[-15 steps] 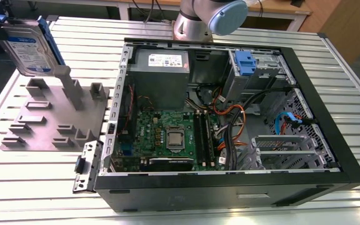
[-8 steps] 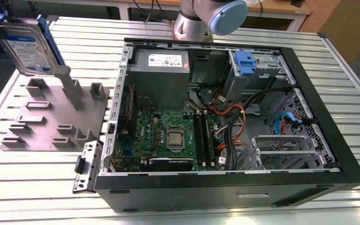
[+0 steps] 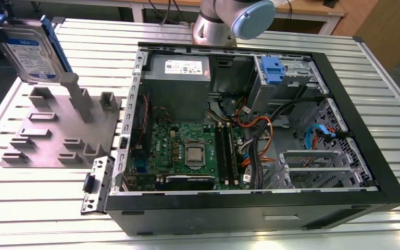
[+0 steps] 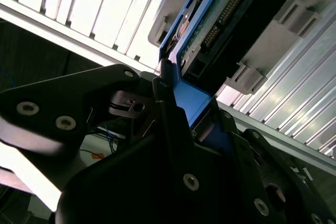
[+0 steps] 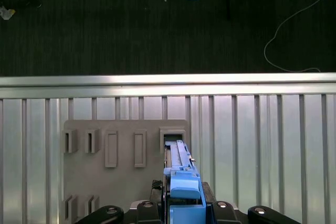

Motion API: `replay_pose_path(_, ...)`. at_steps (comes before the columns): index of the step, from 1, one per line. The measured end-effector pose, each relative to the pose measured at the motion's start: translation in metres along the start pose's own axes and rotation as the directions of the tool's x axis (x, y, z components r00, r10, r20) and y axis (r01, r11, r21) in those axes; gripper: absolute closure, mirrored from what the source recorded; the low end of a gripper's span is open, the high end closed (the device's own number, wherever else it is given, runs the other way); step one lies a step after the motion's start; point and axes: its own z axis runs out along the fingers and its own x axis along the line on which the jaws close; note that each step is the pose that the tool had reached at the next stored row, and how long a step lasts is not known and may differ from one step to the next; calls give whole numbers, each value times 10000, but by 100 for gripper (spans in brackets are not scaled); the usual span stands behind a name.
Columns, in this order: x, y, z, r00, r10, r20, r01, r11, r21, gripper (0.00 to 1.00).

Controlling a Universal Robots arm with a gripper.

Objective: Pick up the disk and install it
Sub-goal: 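Pick up the disk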

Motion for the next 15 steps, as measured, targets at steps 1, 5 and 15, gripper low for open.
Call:
replay_pose_path(1,0,0,-3,10000,0,0,0,10000,0,63)
replay_pose_path(5,0,0,-13,10000,0,0,0,10000,1,63)
replay_pose_path(15,-1,0,-33,10000,0,1,0,10000,1,63)
